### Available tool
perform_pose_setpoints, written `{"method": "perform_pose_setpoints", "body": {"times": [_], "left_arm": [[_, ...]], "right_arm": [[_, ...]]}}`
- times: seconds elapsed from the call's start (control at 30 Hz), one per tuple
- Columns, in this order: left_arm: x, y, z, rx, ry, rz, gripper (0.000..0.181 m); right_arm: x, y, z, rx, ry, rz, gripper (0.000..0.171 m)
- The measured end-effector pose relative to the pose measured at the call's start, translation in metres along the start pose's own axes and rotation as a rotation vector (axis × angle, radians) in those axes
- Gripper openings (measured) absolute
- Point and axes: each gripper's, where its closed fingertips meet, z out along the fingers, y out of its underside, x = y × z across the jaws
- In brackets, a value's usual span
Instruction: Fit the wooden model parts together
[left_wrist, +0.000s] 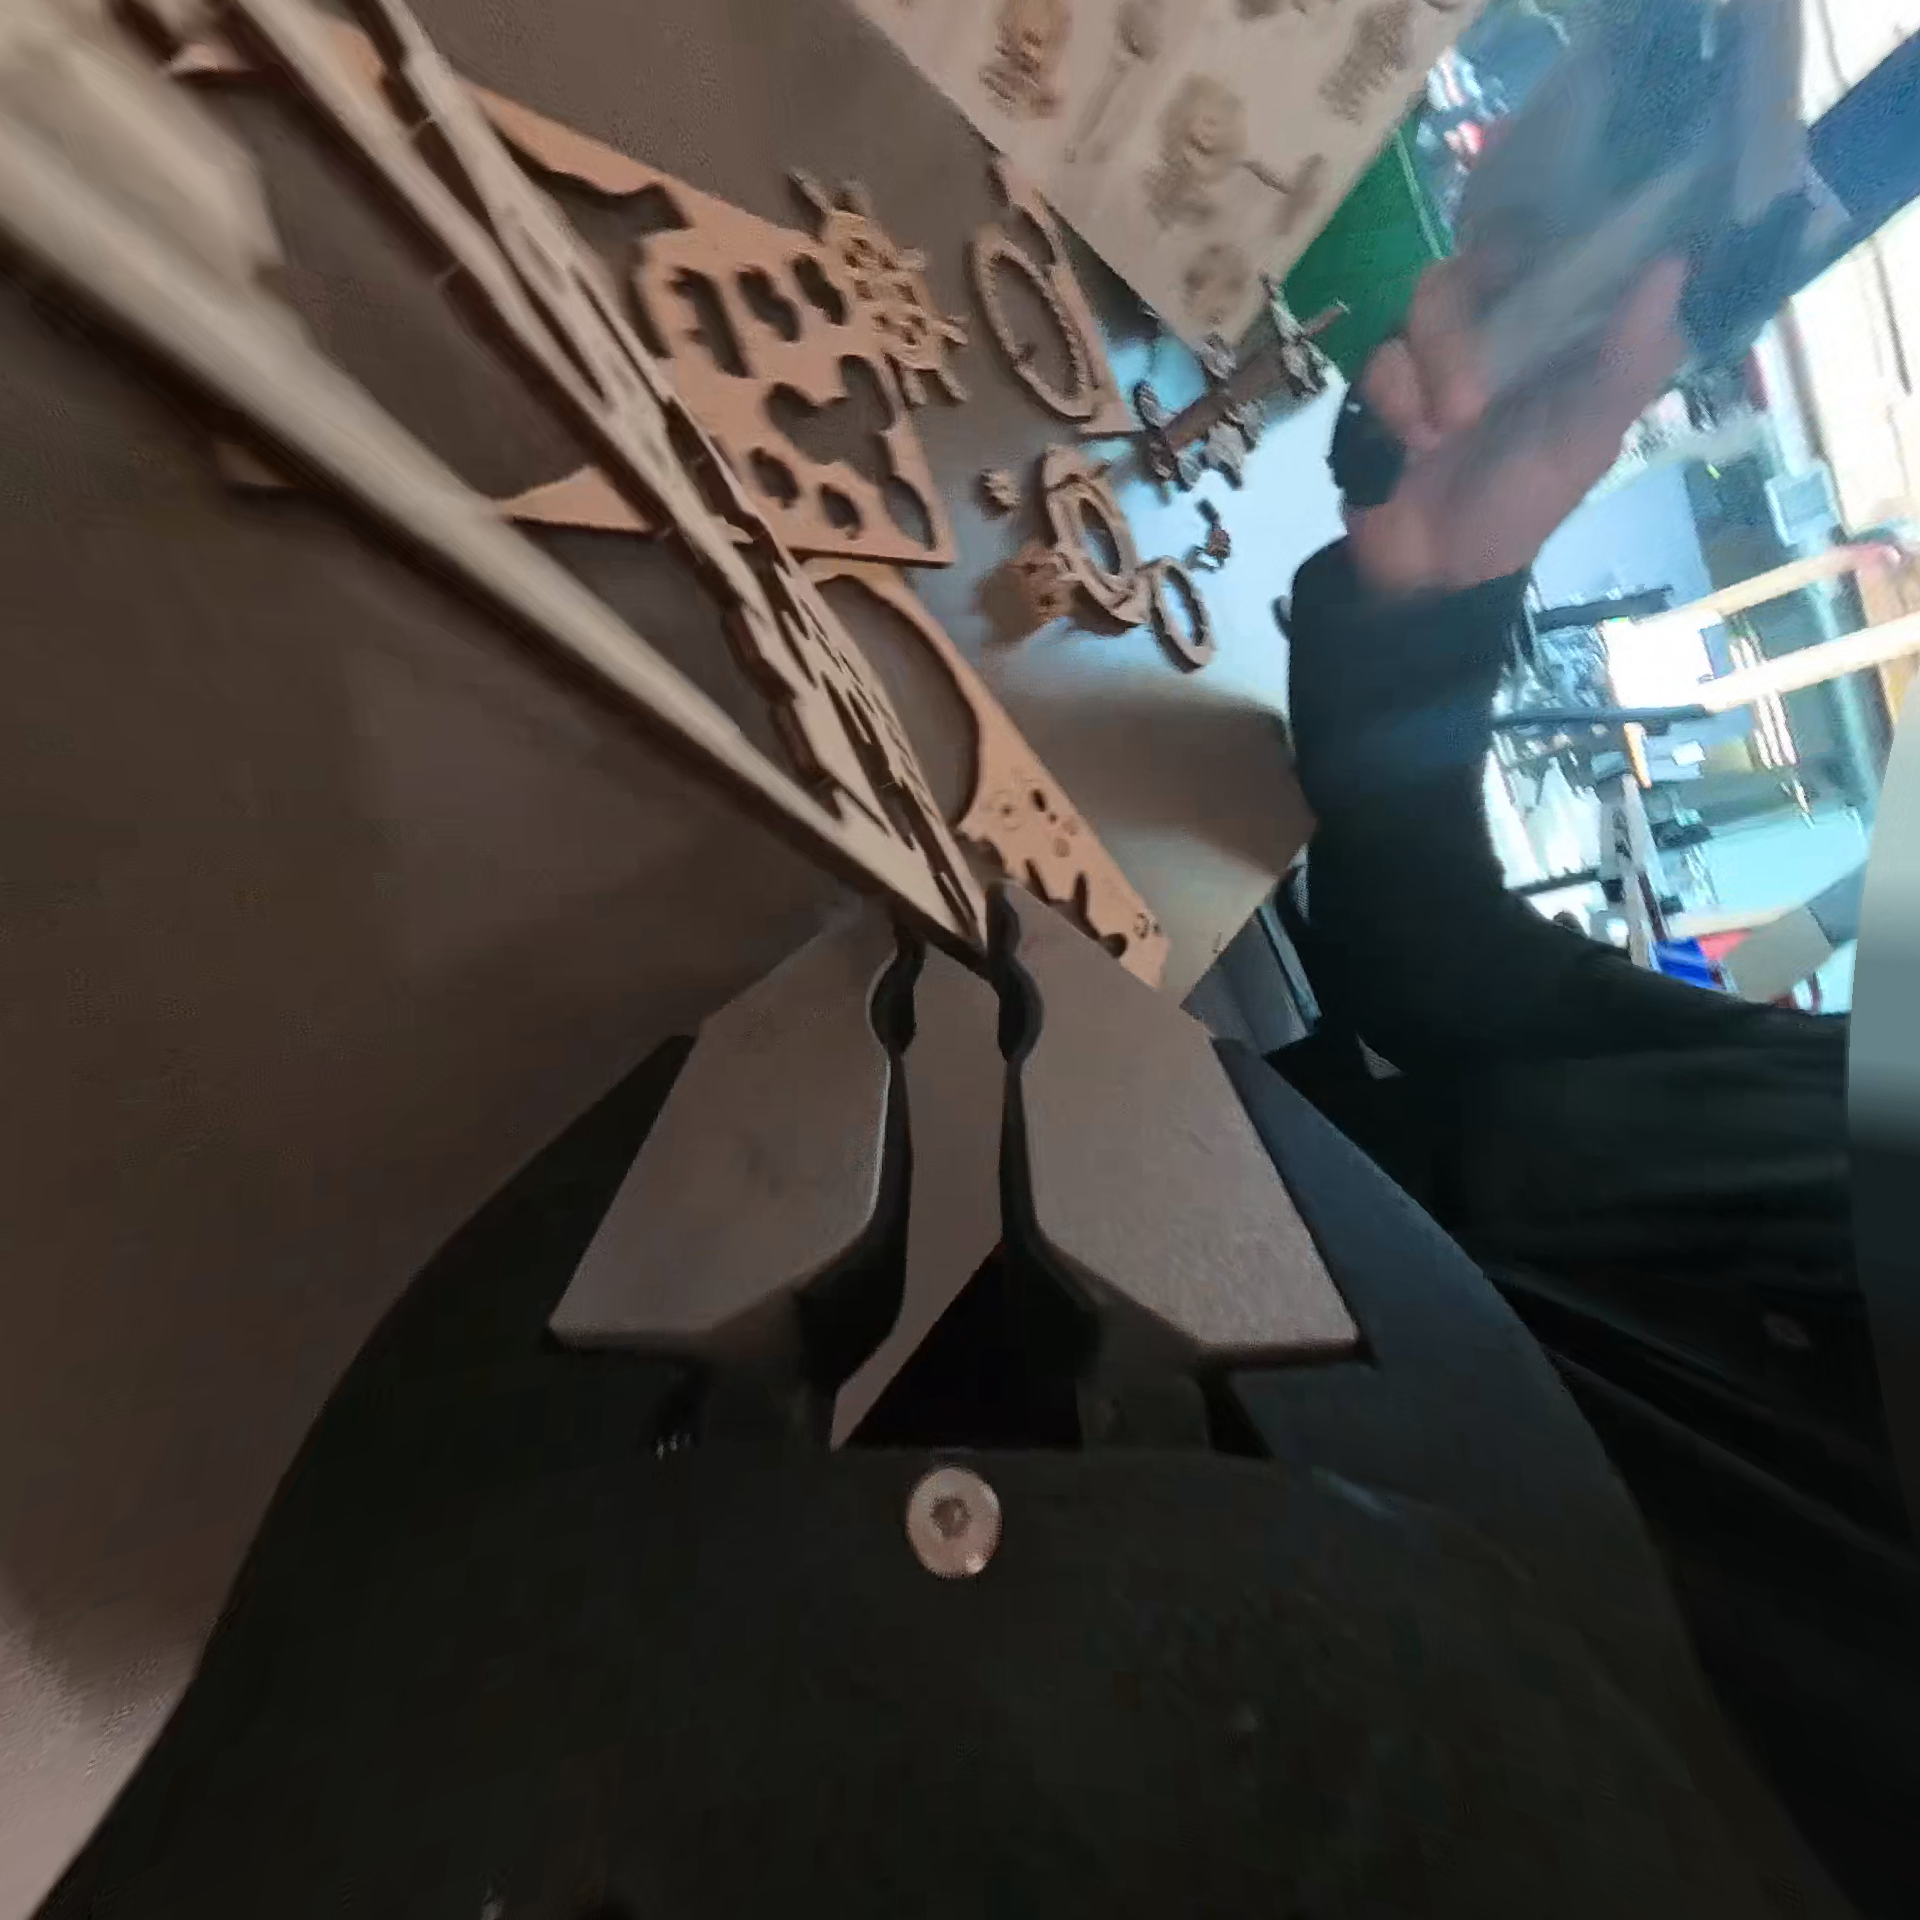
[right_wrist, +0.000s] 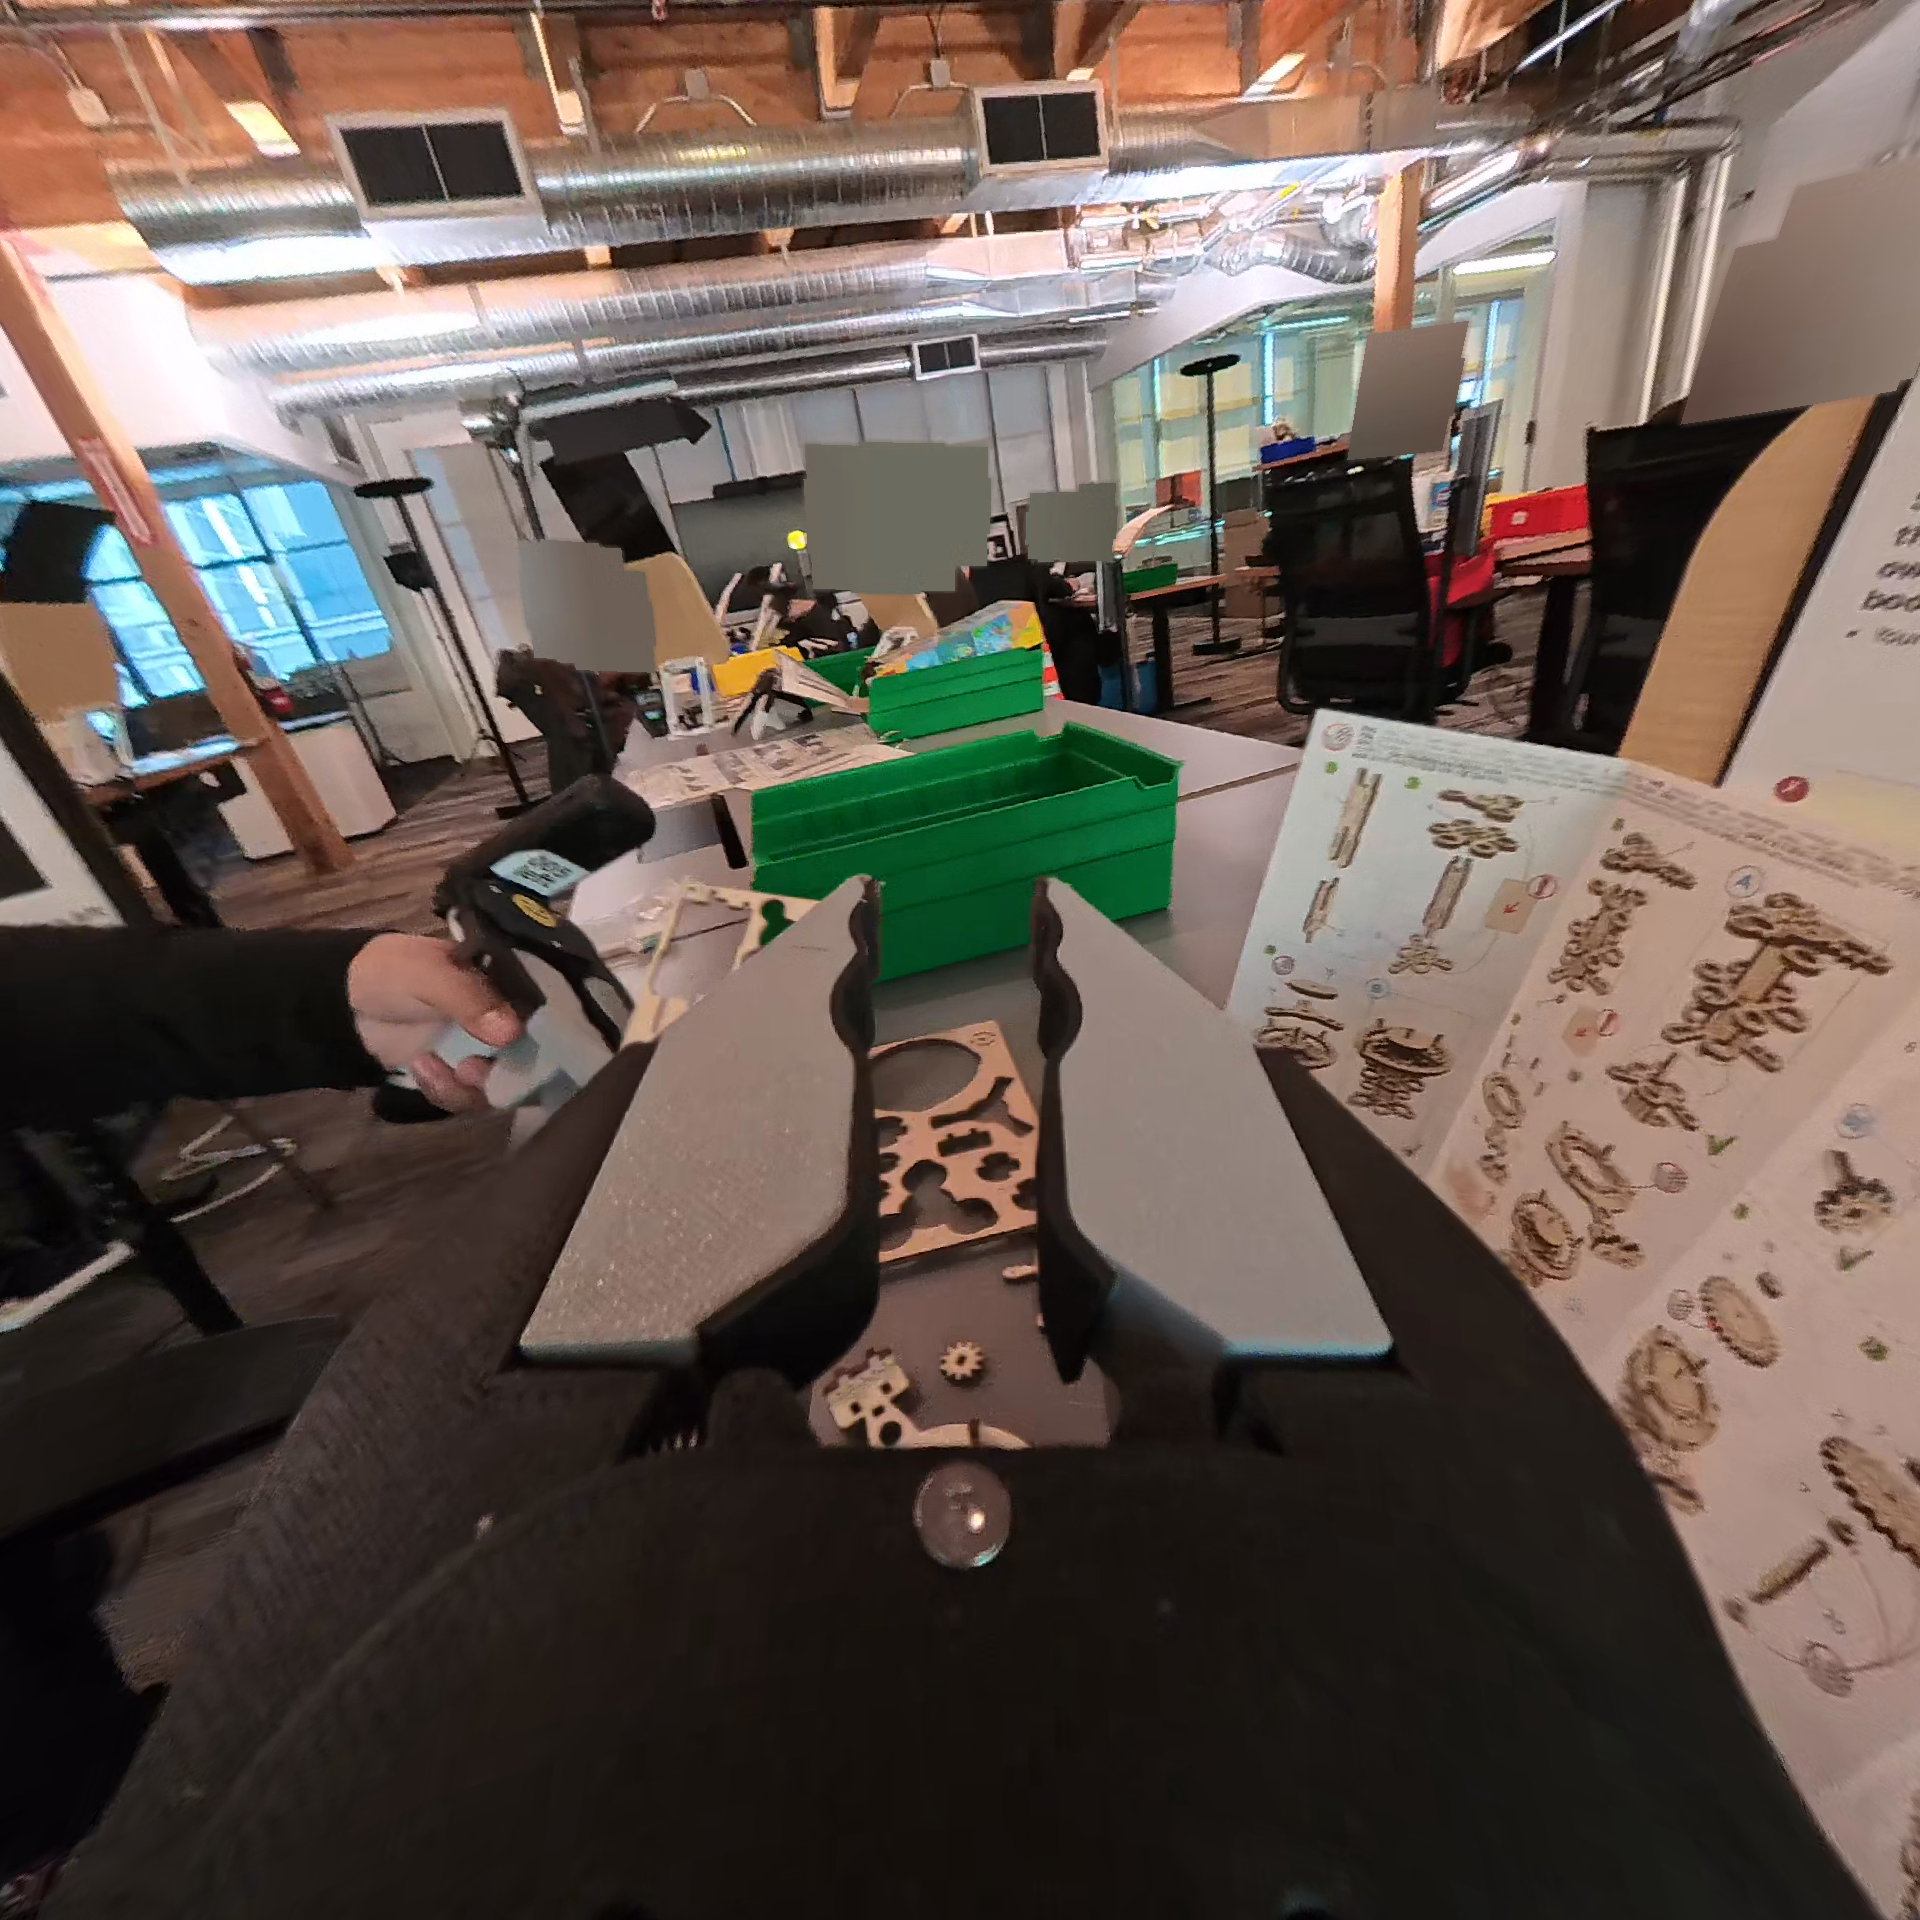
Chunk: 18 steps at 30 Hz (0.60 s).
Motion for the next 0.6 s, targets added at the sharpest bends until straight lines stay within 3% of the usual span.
{"method": "perform_pose_setpoints", "body": {"times": [0.2,0.27,0.33,0.5,0.6], "left_arm": [[-0.045,0.013,-0.036,-0.043,-0.168,-0.077,0.019],[-0.047,0.017,-0.045,-0.043,-0.167,-0.117,0.043],[-0.047,0.02,-0.054,-0.043,-0.163,-0.145,0.049],[-0.066,0.025,-0.092,-0.034,-0.398,-0.003,0.078],[-0.063,0.019,-0.109,-0.009,-0.495,0.094,0.077]], "right_arm": [[0.008,-0.011,-0.018,0.016,0.056,-0.043,0.026],[0.009,-0.025,-0.032,0.031,0.063,-0.037,0.031],[0.01,-0.041,-0.049,0.015,0.086,-0.04,0.034],[0.011,-0.062,-0.092,-0.105,0.167,-0.077,0.042],[0.013,-0.064,-0.112,-0.17,0.218,-0.112,0.046]]}}
